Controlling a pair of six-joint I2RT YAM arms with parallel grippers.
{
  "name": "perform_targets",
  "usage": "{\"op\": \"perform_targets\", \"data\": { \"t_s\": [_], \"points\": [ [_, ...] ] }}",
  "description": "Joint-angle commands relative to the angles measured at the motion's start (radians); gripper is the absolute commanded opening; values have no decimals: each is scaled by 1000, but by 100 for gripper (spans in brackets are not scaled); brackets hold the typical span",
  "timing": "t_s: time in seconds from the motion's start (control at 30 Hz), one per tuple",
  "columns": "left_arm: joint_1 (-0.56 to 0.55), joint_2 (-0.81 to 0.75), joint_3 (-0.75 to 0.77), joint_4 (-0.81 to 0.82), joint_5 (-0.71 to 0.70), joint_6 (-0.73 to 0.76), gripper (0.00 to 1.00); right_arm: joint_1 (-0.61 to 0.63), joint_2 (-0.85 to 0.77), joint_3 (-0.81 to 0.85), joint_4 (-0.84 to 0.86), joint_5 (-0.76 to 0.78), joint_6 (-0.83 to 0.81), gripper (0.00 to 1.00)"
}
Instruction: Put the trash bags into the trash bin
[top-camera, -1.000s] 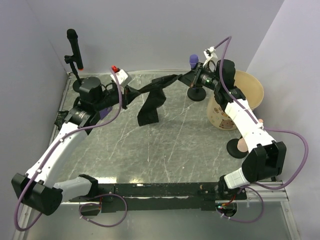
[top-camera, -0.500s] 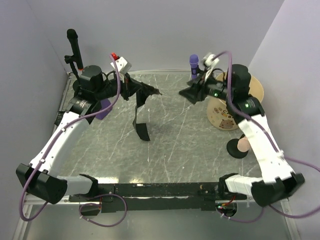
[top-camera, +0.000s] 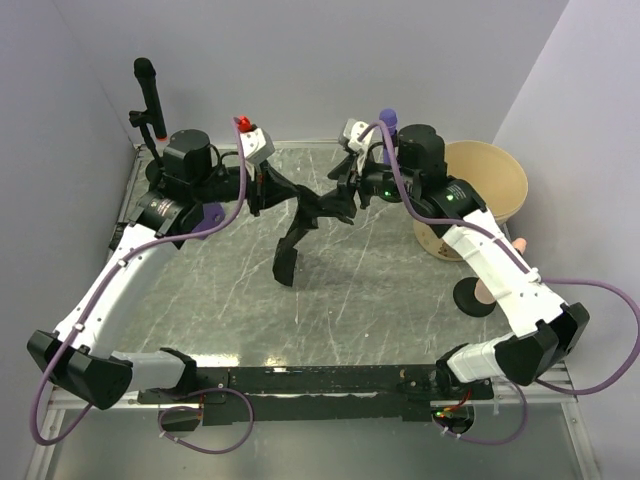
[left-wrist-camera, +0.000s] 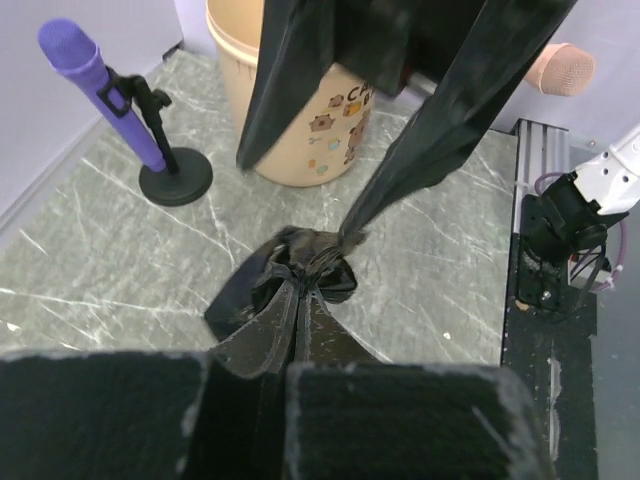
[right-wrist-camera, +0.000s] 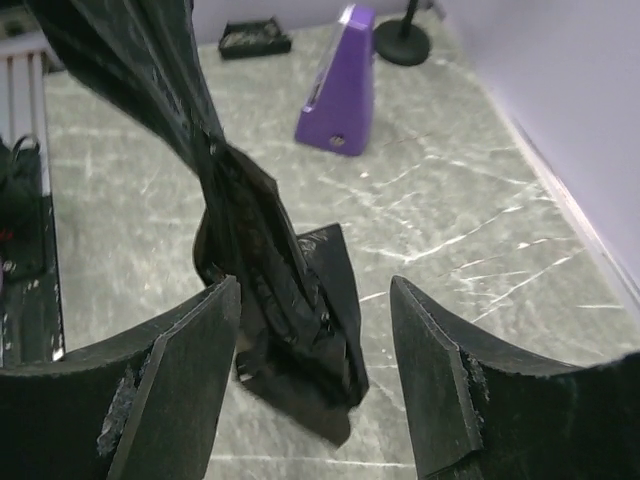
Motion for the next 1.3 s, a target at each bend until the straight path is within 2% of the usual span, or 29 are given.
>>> {"op": "perform_targets", "data": {
  "t_s": [0.0, 0.23, 0.5, 0.93, 1.1, 1.27],
  "points": [
    [-6, -33, 55, -23, 44, 44, 1, 22, -10, 82, -10, -56, -59, 68],
    [-6, -29, 63, -31, 49, 60, 1, 24, -46, 95, 23, -77, 36, 65],
    [-12, -12, 105, -26, 83, 47, 1, 53, -24, 55, -5, -36, -26, 63],
    [-29, -6, 138, -61, 98, 86, 1, 53, 37, 82, 6, 75, -95, 48],
    [-30, -4, 153, -77, 123, 117, 1, 53, 42, 36, -36, -52, -180, 51],
    [-30, 2, 173, -110, 133, 148, 0, 50, 30, 23, -10, -177, -154, 51]
  ]
}}
